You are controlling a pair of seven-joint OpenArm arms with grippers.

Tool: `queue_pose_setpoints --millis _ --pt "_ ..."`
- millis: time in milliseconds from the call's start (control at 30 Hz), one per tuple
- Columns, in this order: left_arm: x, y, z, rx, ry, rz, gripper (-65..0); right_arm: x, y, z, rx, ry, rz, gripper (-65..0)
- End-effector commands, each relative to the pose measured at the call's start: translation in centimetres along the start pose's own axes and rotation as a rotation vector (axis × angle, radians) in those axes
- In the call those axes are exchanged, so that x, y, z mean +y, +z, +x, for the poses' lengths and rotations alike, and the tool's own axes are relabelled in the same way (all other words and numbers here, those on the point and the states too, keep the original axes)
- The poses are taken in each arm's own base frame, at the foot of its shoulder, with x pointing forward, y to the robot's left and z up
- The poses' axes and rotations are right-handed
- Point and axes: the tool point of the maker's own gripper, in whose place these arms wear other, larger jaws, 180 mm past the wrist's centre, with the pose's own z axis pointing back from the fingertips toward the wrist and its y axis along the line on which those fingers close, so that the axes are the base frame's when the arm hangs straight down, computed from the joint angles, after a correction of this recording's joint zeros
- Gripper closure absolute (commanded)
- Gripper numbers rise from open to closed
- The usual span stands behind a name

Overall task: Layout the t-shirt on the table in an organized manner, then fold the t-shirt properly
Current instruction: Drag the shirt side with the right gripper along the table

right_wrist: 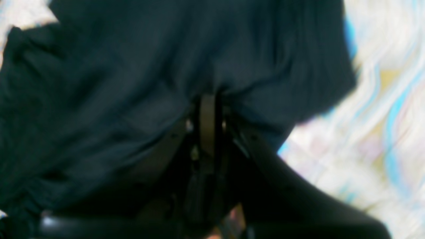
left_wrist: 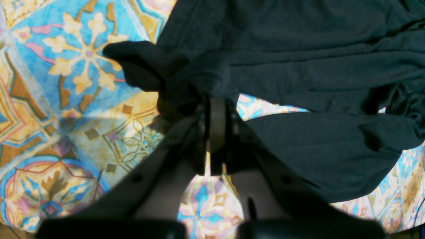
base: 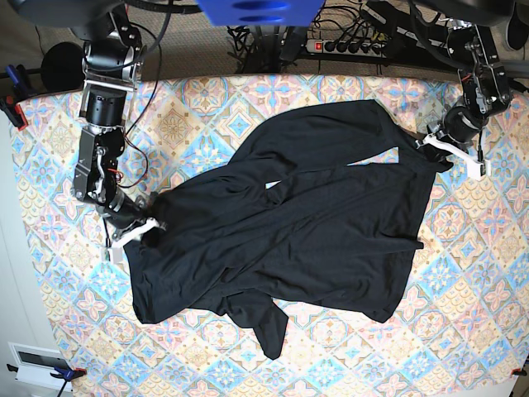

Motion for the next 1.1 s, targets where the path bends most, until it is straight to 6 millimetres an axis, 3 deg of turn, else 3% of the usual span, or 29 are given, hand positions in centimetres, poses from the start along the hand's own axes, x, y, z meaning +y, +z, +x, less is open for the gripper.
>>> queue_pose_setpoints --millis 0,333,500,600,800,1067 --pt "-0.3 0.4 1.1 -0.035 -0.018 -0.011 0.0 0.0 0.6 2.0 -0.046 0.021 0.009 -0.1" --pt "-0.3 0.4 1.1 -0.035 -0.018 -0.011 0.0 -0.6 2.0 0.2 -0.013 0.052 -0.008 -1.0" --pt "-0.3 0.4 1.1 -0.035 -0.018 -0.011 0.0 -0.6 2.0 0.1 -0.011 0.05 -0.009 -13.3" --pt "-0.2 0.4 1.1 -0.036 -0.017 -0.008 0.0 -1.7 2.5 0.7 -0.035 0.023 -0.032 -20.6" --pt "-0.2 0.4 1.1 -0.034 -0.017 -0.009 0.0 -3.6 3.4 1.6 -0.079 -0.024 -0.071 -21.5" --pt "-0.3 0.4 1.1 -0.033 -0.018 -0.01 0.0 -5.3 2.2 -3.2 0.029 -0.118 -0.092 -21.8"
